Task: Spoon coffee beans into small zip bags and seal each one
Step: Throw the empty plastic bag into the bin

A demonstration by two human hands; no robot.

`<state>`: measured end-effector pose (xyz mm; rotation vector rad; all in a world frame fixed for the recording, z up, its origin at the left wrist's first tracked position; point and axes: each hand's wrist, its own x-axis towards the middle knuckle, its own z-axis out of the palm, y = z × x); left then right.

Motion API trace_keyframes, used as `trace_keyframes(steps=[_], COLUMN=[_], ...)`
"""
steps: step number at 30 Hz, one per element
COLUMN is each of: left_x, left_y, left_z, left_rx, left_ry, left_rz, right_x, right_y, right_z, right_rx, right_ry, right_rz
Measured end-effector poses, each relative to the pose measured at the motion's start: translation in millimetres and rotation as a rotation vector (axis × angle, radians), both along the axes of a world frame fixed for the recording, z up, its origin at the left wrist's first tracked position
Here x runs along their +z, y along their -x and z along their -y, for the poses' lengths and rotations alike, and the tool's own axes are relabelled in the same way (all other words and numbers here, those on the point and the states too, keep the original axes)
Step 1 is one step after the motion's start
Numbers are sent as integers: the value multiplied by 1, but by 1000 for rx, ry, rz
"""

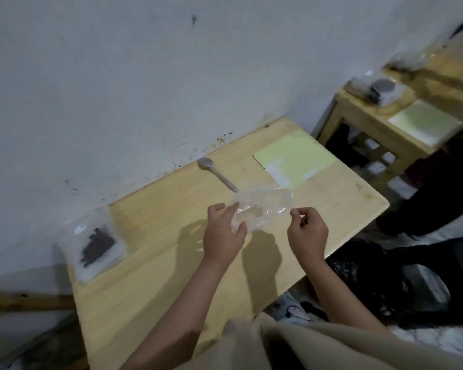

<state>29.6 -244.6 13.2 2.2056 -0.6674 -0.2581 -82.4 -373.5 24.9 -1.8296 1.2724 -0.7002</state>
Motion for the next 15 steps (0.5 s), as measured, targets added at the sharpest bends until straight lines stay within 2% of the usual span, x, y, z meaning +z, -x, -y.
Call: trace_keyframes(steps=[7, 15], left_x=[-3, -34], left_y=[73, 168], left_z=[93, 201], left_rx=[-383, -675], left_ry=[-12, 124], left_rz=[19, 64], right_x=[6, -21], right_y=[95, 181], right_z=[51, 121], right_rx=[-301, -528], right_ry=[-4, 105], right_rz=[19, 41])
